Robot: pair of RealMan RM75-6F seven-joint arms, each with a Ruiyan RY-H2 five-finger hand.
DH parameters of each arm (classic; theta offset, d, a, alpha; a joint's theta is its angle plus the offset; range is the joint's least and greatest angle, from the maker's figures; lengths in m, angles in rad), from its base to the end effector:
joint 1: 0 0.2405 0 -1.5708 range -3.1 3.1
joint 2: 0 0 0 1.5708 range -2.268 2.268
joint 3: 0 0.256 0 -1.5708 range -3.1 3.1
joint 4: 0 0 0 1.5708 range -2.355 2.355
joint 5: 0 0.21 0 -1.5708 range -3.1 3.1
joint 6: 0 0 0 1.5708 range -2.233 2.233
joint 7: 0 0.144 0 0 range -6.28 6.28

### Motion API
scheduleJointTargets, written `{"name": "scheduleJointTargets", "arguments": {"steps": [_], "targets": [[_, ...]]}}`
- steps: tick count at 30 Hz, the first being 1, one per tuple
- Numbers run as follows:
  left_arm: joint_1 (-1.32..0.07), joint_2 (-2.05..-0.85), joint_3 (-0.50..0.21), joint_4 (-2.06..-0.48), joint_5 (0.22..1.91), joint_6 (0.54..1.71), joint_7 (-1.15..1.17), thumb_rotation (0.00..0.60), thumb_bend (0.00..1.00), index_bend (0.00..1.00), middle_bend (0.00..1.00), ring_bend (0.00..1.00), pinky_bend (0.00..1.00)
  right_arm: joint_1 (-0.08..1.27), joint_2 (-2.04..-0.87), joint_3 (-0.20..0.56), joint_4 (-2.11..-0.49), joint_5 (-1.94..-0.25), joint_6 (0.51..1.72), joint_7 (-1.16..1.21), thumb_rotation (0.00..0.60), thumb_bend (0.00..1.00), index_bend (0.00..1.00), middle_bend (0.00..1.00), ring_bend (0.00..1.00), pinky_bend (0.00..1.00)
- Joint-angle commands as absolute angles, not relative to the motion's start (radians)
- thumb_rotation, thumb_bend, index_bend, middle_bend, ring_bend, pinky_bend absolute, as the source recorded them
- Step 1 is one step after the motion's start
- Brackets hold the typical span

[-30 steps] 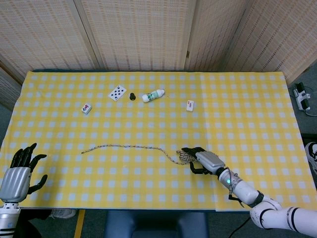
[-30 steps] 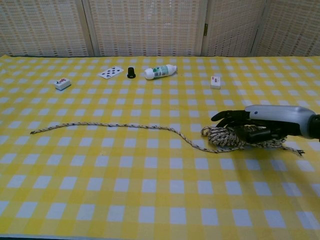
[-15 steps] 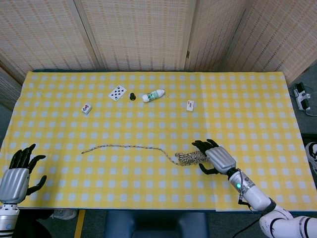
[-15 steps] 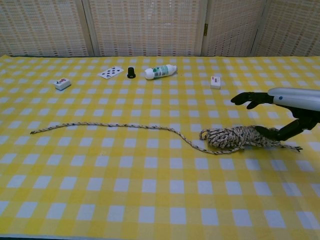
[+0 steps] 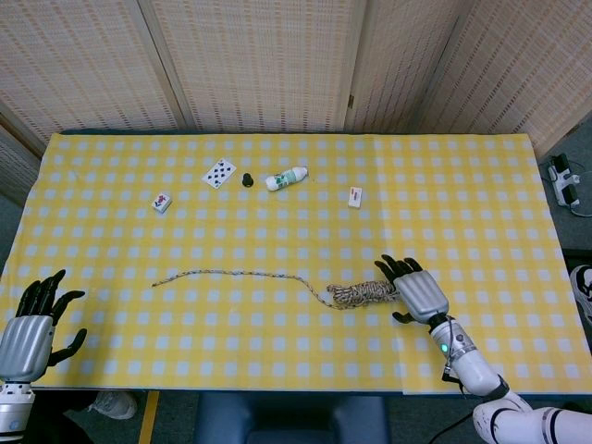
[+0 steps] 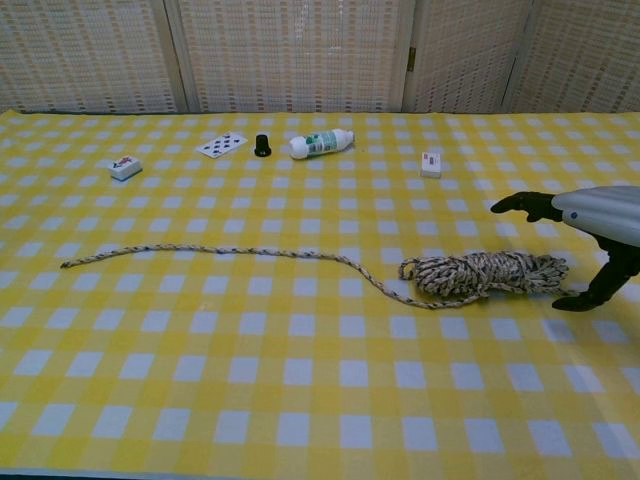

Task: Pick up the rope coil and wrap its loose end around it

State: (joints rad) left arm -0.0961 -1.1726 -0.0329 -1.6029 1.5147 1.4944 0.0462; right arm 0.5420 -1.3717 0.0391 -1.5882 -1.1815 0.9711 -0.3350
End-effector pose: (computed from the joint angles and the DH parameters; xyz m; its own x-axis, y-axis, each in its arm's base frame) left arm -0.3048 0.1806 0.1408 0.3990 0.0076 0.9169 0.9165 -0.0352 -0.3985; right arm -0.2347 -0.2830 0.0172 0.5133 -0.3760 0.7715 -0.8562 -0.2861 0.4302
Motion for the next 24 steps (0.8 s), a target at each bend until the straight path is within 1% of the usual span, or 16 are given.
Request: {"name": "scheduleJointTargets", "arguments": {"steps": [1,7,14,24], "targets": [[-0.097,-1.172,-0.033,-1.602,1.512,1.491,0.046,0.6,0.36,0.3,0.05,0.03,0.0,0.546,-1.409,0.047,-1.542,-1.203,0.967,-0.292,0.6,0.24,0.07,0.14,0.2,0.15],[-0.097,-1.172,-0.035,-1.6,1.509,1.49,0.044,0.6,0.36,0.3,0.05,0.03,0.0,0.561,-1.445,0.053,-1.49,-1.223,0.943,-0.257,0.6,0.24,0.15,0.22,0.26,0.21],[-0.094,-1.172,-0.035,-1.593,1.502,1.488,0.037,0.6,0.36,0.3,0.05,0.03,0.0,0.56,-1.47,0.052,-1.455,-1.248,0.944,-0.223,0.6,0.25,0.24,0.3,0.32,0.31],[-0.09,-1.172,-0.034,-1.587,1.502,1.491,0.029,0.6,0.36,0.3,0.05,0.04,0.0,0.565,-1.485,0.064,-1.426,-1.253,0.942,-0.208,0.6,0.3,0.3,0.34,0.37,0.36]]}}
